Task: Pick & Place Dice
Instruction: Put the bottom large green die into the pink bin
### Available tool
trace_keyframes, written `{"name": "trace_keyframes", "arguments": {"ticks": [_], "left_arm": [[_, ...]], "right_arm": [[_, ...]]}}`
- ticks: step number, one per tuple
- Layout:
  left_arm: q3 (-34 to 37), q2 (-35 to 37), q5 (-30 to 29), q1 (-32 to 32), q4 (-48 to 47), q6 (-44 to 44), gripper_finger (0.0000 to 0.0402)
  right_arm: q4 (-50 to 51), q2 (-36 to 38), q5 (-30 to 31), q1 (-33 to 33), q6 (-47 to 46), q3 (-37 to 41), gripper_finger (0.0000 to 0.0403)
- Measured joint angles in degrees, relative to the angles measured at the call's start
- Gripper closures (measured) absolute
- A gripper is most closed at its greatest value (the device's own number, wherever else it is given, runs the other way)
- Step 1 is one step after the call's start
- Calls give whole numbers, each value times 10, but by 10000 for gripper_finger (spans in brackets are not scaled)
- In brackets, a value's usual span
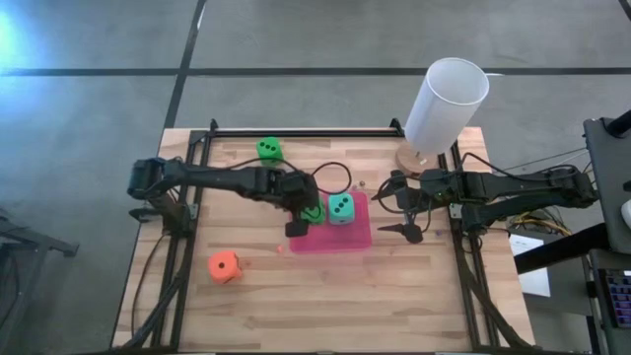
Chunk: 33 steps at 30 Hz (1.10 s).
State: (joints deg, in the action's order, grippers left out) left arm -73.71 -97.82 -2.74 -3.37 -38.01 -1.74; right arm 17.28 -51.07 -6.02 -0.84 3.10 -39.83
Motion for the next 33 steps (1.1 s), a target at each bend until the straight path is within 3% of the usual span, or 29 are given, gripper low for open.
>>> {"name": "trace_keyframes", "arguments": {"ticks": [19, 24, 33], "left_arm": [[10, -40, 1, -26, 27, -17, 6], [10, -39, 41, -36, 27, -14, 15], [10, -39, 44, -49, 34, -10, 24]], "right_arm": [[0, 0, 0, 0, 0, 0, 3], [0, 0, 0, 0, 0, 0, 3], [0, 0, 0, 0, 0, 0, 3]]}}
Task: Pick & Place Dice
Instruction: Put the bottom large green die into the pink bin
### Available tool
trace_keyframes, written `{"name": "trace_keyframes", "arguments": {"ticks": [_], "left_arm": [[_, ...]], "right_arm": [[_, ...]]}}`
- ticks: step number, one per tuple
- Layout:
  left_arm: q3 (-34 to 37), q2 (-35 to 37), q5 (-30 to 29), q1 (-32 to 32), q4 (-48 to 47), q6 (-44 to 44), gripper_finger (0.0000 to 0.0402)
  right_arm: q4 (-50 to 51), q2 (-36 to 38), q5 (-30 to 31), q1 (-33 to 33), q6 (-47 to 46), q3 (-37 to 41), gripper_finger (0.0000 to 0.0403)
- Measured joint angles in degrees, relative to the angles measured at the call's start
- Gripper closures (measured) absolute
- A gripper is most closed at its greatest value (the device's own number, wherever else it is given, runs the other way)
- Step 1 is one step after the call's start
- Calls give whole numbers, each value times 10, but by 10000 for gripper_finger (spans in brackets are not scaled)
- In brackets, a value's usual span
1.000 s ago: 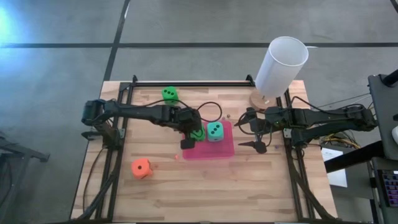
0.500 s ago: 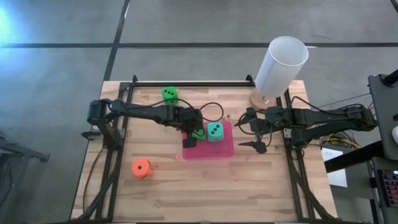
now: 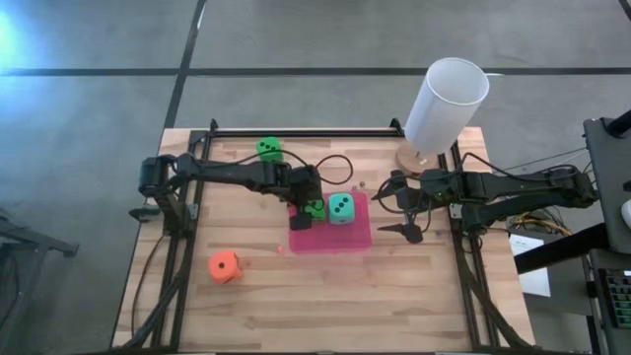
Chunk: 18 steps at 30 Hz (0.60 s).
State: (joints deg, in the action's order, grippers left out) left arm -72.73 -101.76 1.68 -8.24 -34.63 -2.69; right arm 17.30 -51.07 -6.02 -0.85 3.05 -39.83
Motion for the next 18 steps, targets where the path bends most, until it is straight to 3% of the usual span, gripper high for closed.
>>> {"name": "trace_keyframes", "arguments": {"ticks": [3, 18], "left_arm": [[0, 0, 1, 0, 3, -1, 7], [0, 0, -21, 2, 22, 1, 13]], "right_arm": [[0, 0, 0, 0, 1, 0, 3], [0, 0, 0, 0, 0, 0, 3]]}}
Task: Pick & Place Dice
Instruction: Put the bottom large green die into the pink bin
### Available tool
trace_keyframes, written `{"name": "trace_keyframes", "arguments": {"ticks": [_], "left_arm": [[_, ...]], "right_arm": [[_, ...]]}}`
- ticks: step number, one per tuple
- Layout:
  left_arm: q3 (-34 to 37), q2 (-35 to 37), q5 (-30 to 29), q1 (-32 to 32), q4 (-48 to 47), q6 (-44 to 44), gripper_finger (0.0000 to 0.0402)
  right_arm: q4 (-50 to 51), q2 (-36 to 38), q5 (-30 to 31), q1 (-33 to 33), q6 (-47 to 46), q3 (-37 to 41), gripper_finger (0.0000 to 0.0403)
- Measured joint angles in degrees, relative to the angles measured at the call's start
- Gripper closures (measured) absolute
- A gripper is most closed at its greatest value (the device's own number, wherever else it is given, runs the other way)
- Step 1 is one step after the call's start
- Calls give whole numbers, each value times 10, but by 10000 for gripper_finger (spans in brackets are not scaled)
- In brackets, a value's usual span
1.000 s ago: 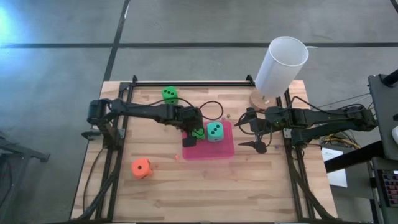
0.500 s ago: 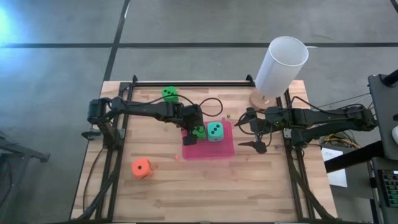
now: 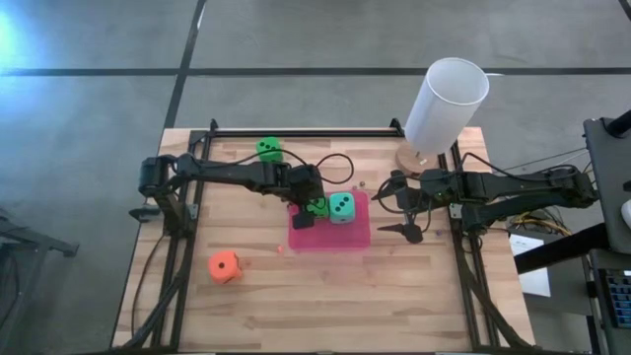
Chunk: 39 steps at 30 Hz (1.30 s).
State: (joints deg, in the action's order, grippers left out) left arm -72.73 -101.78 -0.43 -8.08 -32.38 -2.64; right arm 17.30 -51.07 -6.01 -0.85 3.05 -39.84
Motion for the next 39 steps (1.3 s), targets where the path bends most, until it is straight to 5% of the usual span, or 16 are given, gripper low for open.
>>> {"name": "trace_keyframes", "arguments": {"ticks": [39], "left_arm": [[0, 0, 0, 0, -2, 13, 6]], "right_arm": [[-19, -2, 6, 0, 17, 0, 3]]}}
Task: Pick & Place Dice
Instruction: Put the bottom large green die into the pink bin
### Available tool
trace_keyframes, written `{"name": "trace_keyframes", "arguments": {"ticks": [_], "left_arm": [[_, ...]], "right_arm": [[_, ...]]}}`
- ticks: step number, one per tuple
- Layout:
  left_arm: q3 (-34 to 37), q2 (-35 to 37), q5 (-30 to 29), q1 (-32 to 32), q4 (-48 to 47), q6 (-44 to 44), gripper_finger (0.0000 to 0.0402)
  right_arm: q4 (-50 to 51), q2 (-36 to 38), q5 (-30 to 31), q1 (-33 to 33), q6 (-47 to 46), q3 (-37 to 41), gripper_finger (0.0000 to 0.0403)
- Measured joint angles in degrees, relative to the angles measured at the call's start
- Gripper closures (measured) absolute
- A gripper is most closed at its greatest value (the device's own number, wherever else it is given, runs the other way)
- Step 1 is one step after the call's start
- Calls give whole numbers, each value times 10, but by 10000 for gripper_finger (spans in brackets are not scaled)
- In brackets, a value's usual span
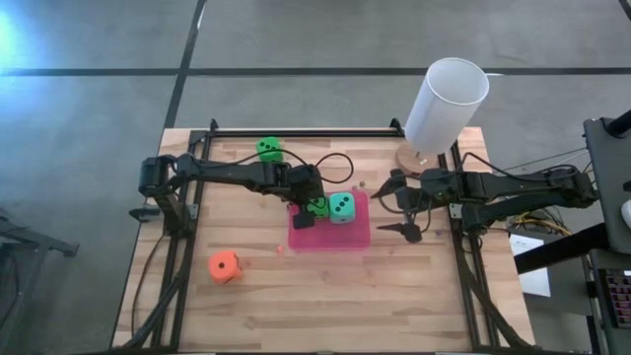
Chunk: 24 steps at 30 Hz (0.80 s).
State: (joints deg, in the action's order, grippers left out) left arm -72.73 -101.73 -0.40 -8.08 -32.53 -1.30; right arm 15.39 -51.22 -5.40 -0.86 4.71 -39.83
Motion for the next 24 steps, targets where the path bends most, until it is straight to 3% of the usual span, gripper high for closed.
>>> {"name": "trace_keyframes", "arguments": {"ticks": [24], "left_arm": [[0, 0, 0, 0, 2, -1, 4]], "right_arm": [[-83, -73, 71, 0, 66, 0, 3]]}}
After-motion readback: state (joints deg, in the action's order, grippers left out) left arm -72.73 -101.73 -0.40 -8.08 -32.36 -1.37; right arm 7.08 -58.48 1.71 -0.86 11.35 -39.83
